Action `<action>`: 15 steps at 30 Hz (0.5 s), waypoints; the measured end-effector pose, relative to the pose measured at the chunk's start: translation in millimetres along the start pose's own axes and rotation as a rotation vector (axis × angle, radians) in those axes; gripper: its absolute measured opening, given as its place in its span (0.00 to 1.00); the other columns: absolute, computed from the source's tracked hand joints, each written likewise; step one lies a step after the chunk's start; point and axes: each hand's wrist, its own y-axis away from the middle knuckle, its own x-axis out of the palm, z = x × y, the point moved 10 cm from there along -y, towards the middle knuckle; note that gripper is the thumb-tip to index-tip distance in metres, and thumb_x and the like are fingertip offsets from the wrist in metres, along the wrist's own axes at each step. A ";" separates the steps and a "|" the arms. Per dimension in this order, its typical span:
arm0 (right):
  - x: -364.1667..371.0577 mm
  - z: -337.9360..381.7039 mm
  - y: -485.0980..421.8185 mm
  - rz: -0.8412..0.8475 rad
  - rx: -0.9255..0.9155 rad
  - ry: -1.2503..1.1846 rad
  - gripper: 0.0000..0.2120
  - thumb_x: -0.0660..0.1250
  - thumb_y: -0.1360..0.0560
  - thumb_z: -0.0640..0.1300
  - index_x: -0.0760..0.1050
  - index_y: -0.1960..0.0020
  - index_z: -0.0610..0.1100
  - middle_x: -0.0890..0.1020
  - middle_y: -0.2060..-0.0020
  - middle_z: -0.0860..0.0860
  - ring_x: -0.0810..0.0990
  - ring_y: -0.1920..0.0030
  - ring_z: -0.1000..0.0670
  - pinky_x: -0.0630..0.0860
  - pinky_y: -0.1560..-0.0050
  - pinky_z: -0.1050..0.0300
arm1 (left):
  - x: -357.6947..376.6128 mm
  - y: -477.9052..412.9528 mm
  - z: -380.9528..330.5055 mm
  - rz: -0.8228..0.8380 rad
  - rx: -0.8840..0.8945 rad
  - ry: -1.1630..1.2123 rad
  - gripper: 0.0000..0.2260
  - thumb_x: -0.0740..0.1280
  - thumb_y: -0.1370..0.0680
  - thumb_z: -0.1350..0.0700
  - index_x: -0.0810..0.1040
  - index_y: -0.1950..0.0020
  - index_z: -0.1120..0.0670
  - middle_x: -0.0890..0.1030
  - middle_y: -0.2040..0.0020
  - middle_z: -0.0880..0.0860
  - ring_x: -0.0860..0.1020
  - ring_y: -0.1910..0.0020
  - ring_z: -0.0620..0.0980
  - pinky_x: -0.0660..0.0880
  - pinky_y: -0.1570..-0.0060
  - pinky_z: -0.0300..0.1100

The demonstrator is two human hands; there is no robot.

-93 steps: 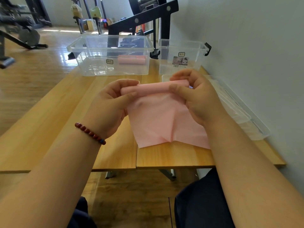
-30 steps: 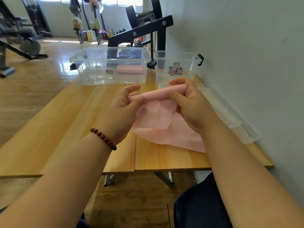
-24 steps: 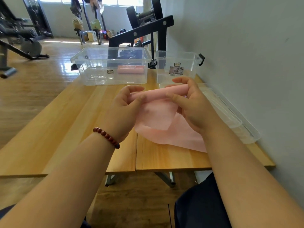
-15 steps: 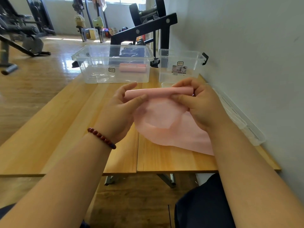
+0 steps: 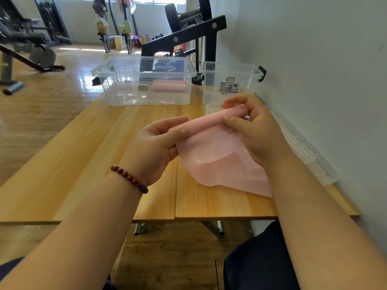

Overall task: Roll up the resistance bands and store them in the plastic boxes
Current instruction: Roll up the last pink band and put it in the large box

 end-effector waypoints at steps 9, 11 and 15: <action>17.9 -6.1 5.1 0.094 0.047 -0.152 0.15 0.67 0.24 0.32 0.77 0.48 0.51 0.81 0.47 0.51 0.79 0.50 0.52 0.79 0.46 0.53 | 3.6 0.1 -4.5 -0.007 0.072 -0.067 0.11 0.67 0.22 0.58 0.75 0.42 0.48 0.78 0.47 0.54 0.81 0.57 0.47 0.79 0.59 0.41; 13.7 -5.8 5.0 0.072 0.042 -0.136 0.14 0.67 0.23 0.34 0.76 0.45 0.51 0.81 0.46 0.55 0.80 0.50 0.55 0.80 0.48 0.57 | 5.4 0.0 -6.0 0.010 0.091 -0.110 0.10 0.68 0.23 0.58 0.75 0.44 0.48 0.78 0.48 0.53 0.81 0.58 0.45 0.79 0.60 0.40; 4.0 -11.0 5.2 0.013 0.079 -0.138 0.14 0.71 0.25 0.37 0.76 0.44 0.52 0.81 0.48 0.53 0.80 0.55 0.61 0.77 0.55 0.66 | 7.5 -1.1 -9.5 0.020 0.132 -0.140 0.07 0.67 0.22 0.59 0.74 0.48 0.49 0.77 0.50 0.52 0.78 0.57 0.47 0.78 0.60 0.42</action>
